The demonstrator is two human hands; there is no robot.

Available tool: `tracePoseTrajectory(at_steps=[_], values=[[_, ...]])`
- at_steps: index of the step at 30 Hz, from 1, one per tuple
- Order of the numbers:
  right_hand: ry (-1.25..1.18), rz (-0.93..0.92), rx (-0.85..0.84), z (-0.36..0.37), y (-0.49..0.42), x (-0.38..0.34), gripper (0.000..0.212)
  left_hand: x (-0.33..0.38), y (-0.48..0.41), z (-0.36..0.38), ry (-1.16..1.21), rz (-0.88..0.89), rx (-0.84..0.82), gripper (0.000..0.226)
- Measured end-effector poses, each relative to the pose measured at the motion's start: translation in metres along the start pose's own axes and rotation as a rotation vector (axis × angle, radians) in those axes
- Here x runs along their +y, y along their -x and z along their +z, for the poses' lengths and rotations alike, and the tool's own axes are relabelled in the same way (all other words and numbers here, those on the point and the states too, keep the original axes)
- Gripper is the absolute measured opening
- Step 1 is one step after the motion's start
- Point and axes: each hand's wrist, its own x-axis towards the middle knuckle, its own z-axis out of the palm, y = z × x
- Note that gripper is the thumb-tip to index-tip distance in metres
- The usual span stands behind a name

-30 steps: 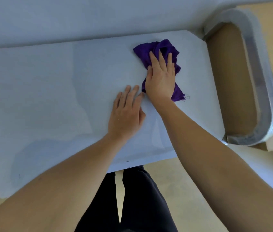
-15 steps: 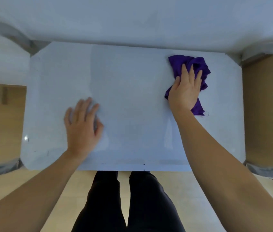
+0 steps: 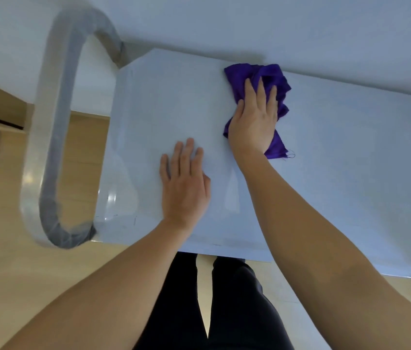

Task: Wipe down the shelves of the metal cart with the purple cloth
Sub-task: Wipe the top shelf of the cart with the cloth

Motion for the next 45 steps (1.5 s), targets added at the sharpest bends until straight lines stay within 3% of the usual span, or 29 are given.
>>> tracePoseTrajectory(at_steps=[8, 14, 16, 21, 28, 35, 39, 45], values=[[0.005, -0.319, -0.085, 0.021, 0.007, -0.060, 0.042, -0.011, -0.006, -0.002, 0.090, 0.022, -0.013, 0.051], [-0.063, -0.541, -0.159, 0.028, 0.009, -0.083, 0.042, -0.035, -0.006, -0.019, 0.401, 0.030, 0.033, 0.038], [-0.074, -0.562, -0.182, 0.029, 0.010, -0.087, 0.042, -0.055, 0.001, -0.028, 0.390, 0.035, 0.037, 0.033], [-0.055, -0.596, -0.205, 0.031, 0.037, -0.103, 0.042, -0.109, 0.043, -0.051, 0.364, -0.165, 0.057, 0.035], [-0.055, -0.611, -0.173, 0.032, 0.119, -0.113, 0.040, -0.139, 0.072, -0.065, 0.356, -0.083, -0.094, 0.043], [-0.036, -0.592, -0.206, 0.023, 0.182, -0.109, 0.042, -0.145, 0.078, -0.074, 0.307, -0.108, -0.151, 0.043], [0.024, -0.586, -0.204, 0.017, 0.217, -0.098, 0.051, -0.140, 0.091, -0.080, 0.336, -0.183, -0.144, 0.047], [0.070, -0.554, -0.240, 0.003, 0.244, -0.079, 0.061, -0.128, 0.117, -0.079, 0.276, -0.113, -0.175, 0.055]])
